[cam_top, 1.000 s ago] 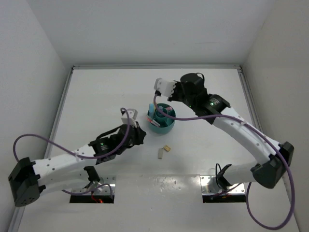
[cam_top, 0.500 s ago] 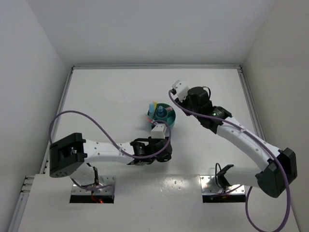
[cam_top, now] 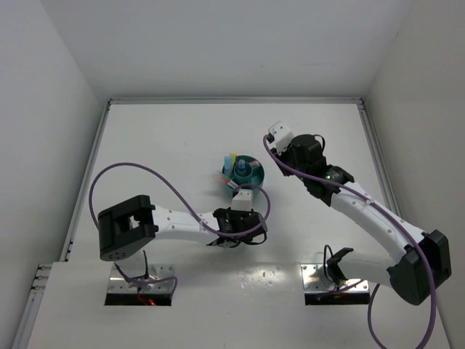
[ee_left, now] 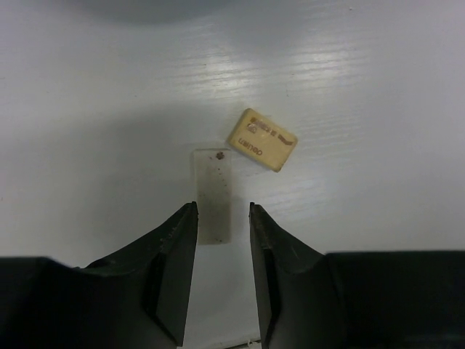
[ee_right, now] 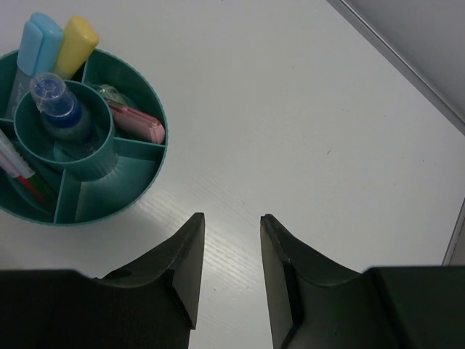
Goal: Sort the stationery into containers
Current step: Pick up the stationery from the center of the board, then place the stationery in the storage box.
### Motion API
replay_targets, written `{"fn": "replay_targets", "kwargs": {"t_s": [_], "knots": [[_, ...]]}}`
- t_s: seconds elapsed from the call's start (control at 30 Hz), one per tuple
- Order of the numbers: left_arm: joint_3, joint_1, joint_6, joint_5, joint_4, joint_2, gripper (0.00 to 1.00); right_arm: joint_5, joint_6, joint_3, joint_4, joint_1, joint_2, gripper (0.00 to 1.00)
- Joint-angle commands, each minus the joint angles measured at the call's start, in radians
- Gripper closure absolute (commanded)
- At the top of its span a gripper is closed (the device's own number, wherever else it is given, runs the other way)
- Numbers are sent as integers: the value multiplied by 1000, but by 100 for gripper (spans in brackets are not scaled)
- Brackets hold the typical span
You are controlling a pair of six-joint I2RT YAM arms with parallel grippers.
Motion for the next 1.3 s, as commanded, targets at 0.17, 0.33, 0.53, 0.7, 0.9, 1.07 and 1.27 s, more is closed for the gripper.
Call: {"fn": "replay_targets", "kwargs": {"t_s": [0.17, 0.33, 0.53, 0.7, 0.9, 1.07, 1.27], "knots": [[41, 20, 11, -29, -28, 55, 59, -41, 33, -7, 51, -18, -50, 64], [50, 29, 21, -20, -28, 75, 59, -59, 42, -7, 51, -27, -60, 64], [68, 30, 40, -2, -28, 93, 83, -59, 42, -7, 51, -28, -69, 64], [107, 10, 69, -37, -99, -32, 100, -59, 42, -7, 51, -37, -78, 64], [217, 36, 227, -66, -85, -215, 100, -59, 42, -7, 51, -46, -69, 97], [341, 135, 403, -58, -44, -168, 100, -59, 18, -7, 40, -46, -44, 63], [514, 212, 549, 14, -35, -13, 100, -81, 7, -7, 17, -46, -33, 100]]}}
